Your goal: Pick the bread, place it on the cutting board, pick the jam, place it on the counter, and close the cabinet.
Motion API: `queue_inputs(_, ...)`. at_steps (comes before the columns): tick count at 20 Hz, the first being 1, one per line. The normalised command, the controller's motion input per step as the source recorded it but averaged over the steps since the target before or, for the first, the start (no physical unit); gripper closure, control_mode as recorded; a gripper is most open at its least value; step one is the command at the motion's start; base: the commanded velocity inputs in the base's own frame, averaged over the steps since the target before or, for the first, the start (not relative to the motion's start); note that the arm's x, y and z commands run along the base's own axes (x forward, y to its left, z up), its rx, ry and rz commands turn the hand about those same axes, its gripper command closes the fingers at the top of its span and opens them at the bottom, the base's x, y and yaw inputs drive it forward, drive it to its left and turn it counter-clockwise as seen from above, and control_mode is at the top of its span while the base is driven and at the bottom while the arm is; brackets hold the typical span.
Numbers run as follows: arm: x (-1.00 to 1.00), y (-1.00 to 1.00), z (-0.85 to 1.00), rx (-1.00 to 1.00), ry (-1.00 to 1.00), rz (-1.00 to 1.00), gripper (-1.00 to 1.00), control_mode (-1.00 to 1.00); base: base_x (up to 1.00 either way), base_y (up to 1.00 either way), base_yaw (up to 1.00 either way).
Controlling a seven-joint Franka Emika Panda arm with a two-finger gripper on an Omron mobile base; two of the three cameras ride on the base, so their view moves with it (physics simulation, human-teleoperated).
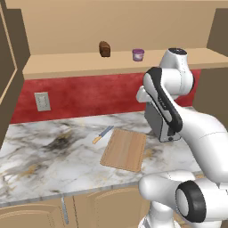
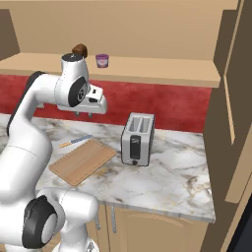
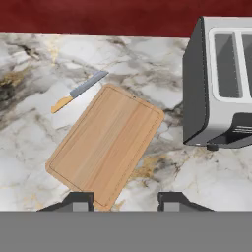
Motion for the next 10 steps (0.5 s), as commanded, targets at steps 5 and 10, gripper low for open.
queue_inputs(5,-0.27,0.00,0.00,0.00,-0.09,0.00,-1.00,-1.00,0.00,0.00,0.00)
queue_inputs(10,-0.41,0.00,0.00,0.00,-0.19,0.00,-1.00,-1.00,0.00,0.00,0.00)
